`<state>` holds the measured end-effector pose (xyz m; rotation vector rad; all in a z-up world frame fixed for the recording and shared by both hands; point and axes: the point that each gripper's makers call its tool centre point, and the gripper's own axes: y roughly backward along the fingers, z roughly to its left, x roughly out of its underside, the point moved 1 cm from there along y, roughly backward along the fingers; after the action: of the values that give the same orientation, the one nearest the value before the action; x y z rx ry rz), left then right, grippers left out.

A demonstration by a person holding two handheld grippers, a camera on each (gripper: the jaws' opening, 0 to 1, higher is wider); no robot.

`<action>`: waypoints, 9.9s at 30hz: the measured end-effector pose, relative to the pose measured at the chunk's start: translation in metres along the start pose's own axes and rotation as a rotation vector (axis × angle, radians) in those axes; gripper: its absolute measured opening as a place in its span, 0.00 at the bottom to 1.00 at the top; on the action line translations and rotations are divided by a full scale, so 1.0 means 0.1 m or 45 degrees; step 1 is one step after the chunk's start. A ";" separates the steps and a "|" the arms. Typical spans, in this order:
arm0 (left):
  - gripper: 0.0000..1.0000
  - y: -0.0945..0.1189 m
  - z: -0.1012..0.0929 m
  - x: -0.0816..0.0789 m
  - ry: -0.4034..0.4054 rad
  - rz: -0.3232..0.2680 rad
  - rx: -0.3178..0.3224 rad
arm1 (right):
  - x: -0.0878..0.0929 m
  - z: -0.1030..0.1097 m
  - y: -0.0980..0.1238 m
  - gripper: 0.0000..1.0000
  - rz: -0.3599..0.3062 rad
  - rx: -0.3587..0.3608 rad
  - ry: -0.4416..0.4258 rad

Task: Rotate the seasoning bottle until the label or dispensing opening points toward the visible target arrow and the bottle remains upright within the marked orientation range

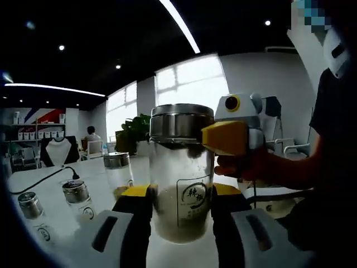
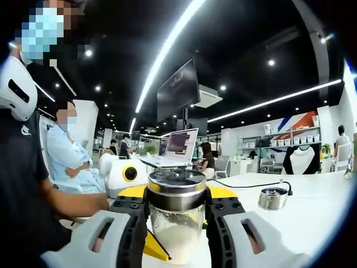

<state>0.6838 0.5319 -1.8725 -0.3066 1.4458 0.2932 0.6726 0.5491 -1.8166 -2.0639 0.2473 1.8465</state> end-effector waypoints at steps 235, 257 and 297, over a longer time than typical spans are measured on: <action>1.00 0.91 1.26 0.03 0.013 0.103 -0.710 | 0.48 -2.09 0.88 0.38 0.113 0.650 0.001; 1.00 0.91 1.25 0.04 0.014 0.111 -0.714 | 0.50 -2.06 0.82 0.38 0.128 0.609 0.007; 1.00 0.96 1.28 0.04 0.003 0.126 -0.736 | 0.52 -2.04 0.83 0.38 0.128 0.640 0.015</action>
<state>0.7653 0.6693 -1.8662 -0.7023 1.3582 0.7946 0.8378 0.4016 -1.8634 -1.7360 0.7469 1.6142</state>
